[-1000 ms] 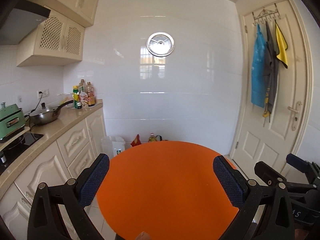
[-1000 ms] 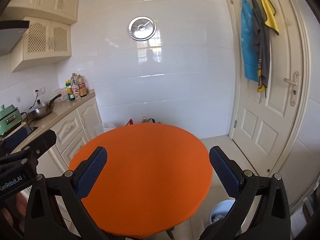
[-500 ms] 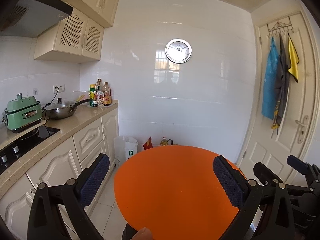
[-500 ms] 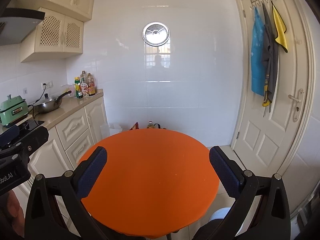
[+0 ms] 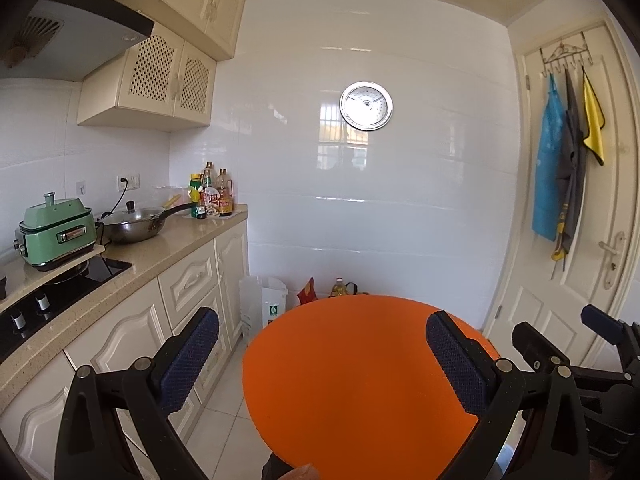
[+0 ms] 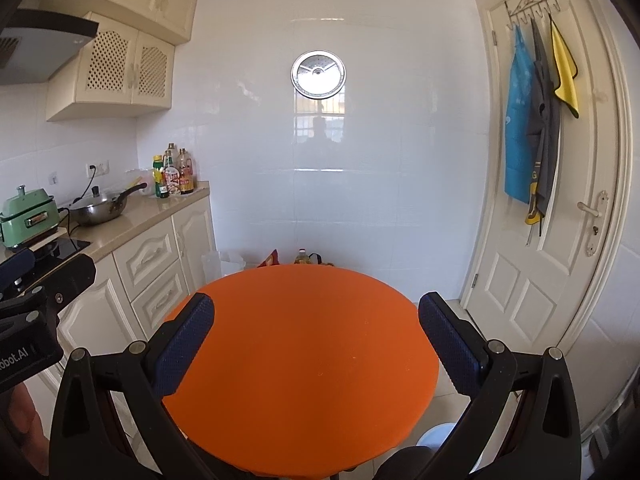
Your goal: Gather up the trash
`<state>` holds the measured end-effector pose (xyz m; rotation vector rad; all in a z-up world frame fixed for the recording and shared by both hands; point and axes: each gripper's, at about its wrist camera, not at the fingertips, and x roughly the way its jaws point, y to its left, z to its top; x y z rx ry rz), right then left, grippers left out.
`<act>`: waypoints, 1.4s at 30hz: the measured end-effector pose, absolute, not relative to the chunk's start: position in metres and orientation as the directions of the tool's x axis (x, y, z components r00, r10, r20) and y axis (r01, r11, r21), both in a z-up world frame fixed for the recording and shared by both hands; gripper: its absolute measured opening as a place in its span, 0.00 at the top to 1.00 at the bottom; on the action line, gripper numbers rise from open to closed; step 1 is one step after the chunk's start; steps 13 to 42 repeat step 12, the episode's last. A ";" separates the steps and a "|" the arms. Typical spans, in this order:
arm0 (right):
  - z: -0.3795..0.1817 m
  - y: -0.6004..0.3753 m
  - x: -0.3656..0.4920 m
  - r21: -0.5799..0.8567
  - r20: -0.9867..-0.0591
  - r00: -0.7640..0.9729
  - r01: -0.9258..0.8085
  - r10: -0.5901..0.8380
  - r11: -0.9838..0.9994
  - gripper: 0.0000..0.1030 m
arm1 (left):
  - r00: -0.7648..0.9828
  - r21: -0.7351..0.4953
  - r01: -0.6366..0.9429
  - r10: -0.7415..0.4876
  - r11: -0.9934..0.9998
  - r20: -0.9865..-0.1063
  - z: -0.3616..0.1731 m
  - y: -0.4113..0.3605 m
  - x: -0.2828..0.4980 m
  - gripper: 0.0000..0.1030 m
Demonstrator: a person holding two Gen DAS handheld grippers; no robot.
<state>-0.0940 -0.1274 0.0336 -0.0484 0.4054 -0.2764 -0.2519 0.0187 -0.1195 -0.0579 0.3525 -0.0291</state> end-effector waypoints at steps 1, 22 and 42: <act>0.034 -0.127 -0.093 -0.103 -0.383 0.882 0.254 -0.275 0.962 0.00 | 0.939 -0.061 0.021 -0.041 0.998 -0.343 -0.118 0.018 -0.251 0.01; 0.032 -0.132 -0.094 -0.087 -0.379 0.886 0.253 -0.267 0.964 0.00 | 0.943 -0.063 0.045 -0.063 0.997 -0.326 -0.115 -0.016 -0.259 0.01; 0.032 -0.132 -0.094 -0.087 -0.379 0.886 0.253 -0.267 0.964 0.00 | 0.943 -0.063 0.045 -0.063 0.997 -0.326 -0.115 -0.016 -0.259 0.01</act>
